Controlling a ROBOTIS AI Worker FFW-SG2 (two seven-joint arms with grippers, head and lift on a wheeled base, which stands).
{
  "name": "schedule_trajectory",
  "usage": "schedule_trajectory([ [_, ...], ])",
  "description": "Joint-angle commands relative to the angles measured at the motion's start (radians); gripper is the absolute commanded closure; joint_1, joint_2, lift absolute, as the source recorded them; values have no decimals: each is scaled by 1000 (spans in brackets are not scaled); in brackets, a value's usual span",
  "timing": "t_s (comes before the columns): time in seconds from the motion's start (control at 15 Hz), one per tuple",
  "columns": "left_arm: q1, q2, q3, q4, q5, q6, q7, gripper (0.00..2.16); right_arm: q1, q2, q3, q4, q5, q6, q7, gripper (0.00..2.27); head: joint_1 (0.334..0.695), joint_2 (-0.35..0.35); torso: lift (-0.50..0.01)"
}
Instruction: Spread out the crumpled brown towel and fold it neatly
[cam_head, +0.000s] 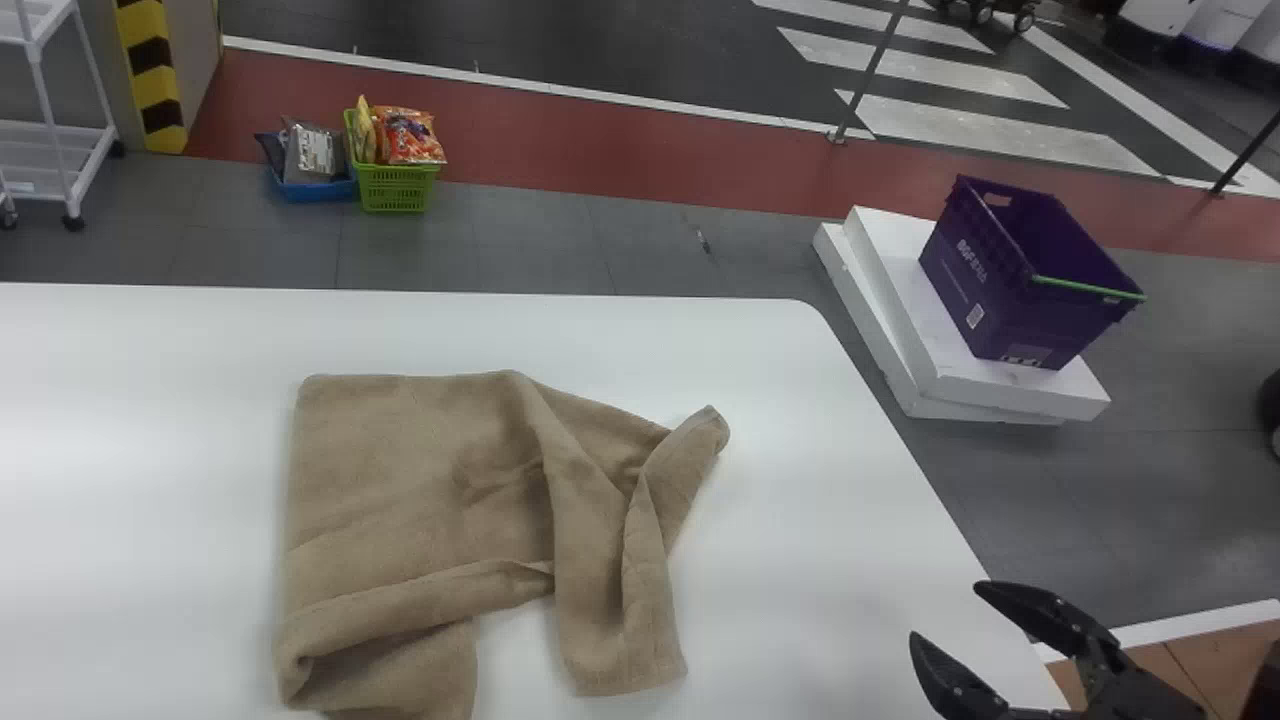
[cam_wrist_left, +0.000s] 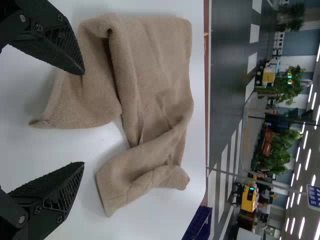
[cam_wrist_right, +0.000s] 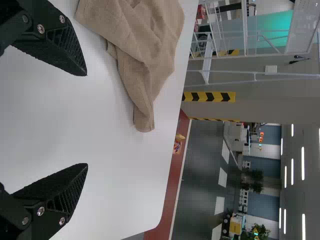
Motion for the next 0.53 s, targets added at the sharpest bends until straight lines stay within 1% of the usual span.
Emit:
schedule_trajectory([
  [0.0, -19, -10, -13, 43, 2, -12, 1, 215, 0, 1, -1, 4, -3, -5, 0, 194, 695, -350, -126],
  [0.4, -28, -14, -14, 61, -4, 3, 29, 221, 0, 1, -1, 5, -8, -12, 0, 194, 695, -350, -126],
  [0.47, -28, -14, -14, 64, -4, 6, 29, 292, 0, 1, -1, 5, -8, -12, 0, 194, 695, -350, -126],
])
